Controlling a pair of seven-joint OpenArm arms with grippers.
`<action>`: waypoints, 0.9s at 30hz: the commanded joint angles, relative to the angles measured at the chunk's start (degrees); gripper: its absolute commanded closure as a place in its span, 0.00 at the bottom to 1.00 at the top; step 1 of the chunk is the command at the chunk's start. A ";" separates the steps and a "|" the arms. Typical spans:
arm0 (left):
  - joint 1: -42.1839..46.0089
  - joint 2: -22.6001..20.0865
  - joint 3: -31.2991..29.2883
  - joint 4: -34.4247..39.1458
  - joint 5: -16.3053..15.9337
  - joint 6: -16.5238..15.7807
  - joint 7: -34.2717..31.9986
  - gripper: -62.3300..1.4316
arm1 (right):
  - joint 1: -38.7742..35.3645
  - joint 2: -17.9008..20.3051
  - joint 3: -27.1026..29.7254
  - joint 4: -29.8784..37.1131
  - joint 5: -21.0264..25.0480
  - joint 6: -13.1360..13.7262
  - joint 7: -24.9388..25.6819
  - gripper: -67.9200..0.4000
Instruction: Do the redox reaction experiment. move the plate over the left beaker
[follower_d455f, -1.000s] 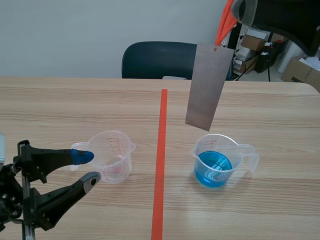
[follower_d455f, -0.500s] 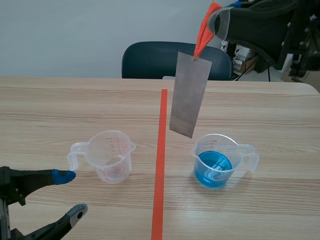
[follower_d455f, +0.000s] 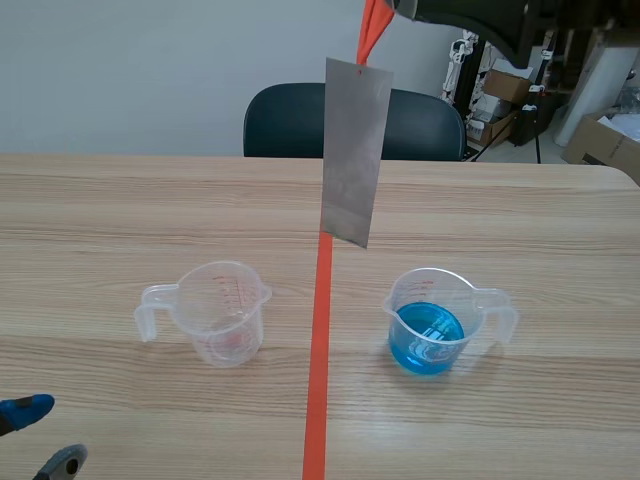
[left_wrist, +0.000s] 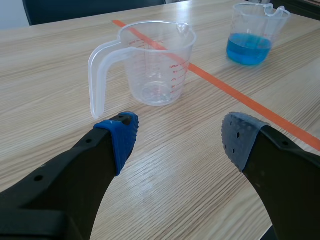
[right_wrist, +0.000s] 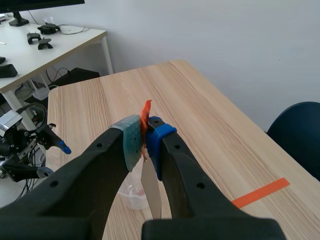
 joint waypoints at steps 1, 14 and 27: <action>0.46 0.09 -0.09 1.09 -0.26 -0.09 -2.29 0.38 | 1.44 -1.36 0.90 0.90 0.87 0.09 -0.44 0.99; 1.27 1.31 -0.11 -3.82 0.50 4.44 -10.36 0.38 | 2.14 -14.53 0.90 0.90 -5.20 -0.13 -9.22 0.99; 1.20 4.96 -2.62 -5.42 0.72 8.44 -12.70 0.38 | 2.12 -25.05 0.90 0.87 -12.79 -0.13 -11.23 0.99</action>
